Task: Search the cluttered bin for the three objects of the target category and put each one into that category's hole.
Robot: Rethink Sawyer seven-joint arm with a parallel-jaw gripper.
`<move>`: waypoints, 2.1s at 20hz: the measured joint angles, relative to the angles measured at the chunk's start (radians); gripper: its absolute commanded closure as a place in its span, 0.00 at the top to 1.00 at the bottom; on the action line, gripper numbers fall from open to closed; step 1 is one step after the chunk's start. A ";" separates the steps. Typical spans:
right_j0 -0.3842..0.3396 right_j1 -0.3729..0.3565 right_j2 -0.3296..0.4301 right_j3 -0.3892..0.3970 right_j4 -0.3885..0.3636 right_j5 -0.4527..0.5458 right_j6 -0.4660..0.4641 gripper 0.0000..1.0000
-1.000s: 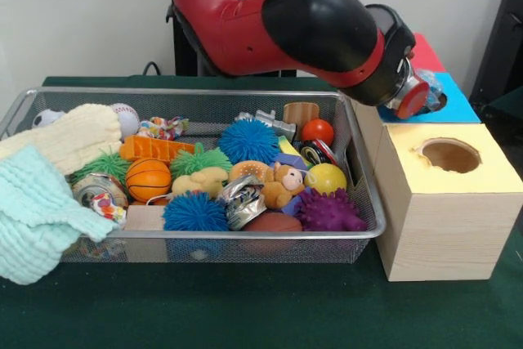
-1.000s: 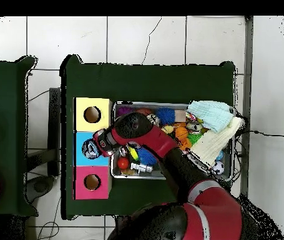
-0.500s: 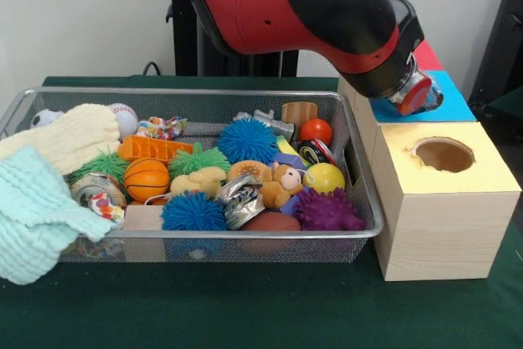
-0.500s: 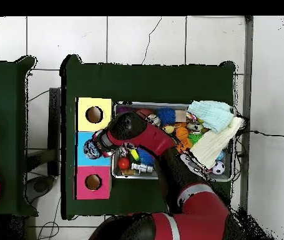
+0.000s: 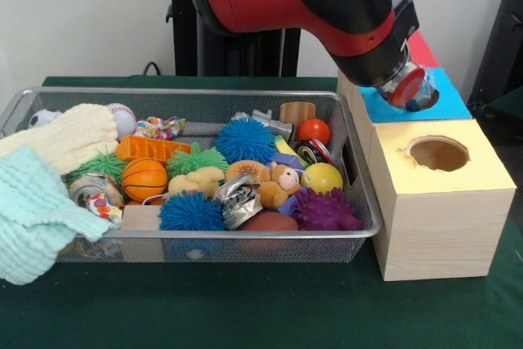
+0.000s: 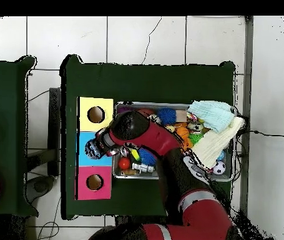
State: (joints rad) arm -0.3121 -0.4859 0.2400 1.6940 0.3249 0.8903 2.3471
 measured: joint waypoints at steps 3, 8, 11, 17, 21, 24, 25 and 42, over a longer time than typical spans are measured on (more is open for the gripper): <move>-0.013 -0.023 0.001 0.013 0.008 0.001 0.000 1.00; -0.088 -0.052 0.001 0.066 0.025 0.000 0.000 1.00; -0.179 -0.061 -0.013 0.100 0.025 -0.002 0.000 1.00; -0.309 -0.079 -0.066 0.127 0.017 -0.001 0.000 1.00; -0.339 -0.086 -0.132 0.111 -0.048 -0.001 0.000 1.00; -0.343 -0.084 -0.187 0.075 -0.148 -0.001 0.000 1.00; -0.343 -0.082 -0.200 0.064 -0.176 -0.003 0.000 1.00; -0.315 0.074 -0.295 -0.087 -0.479 -0.315 0.000 1.00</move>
State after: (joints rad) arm -0.6270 -0.4116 -0.0554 1.6071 -0.1542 0.5757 2.3469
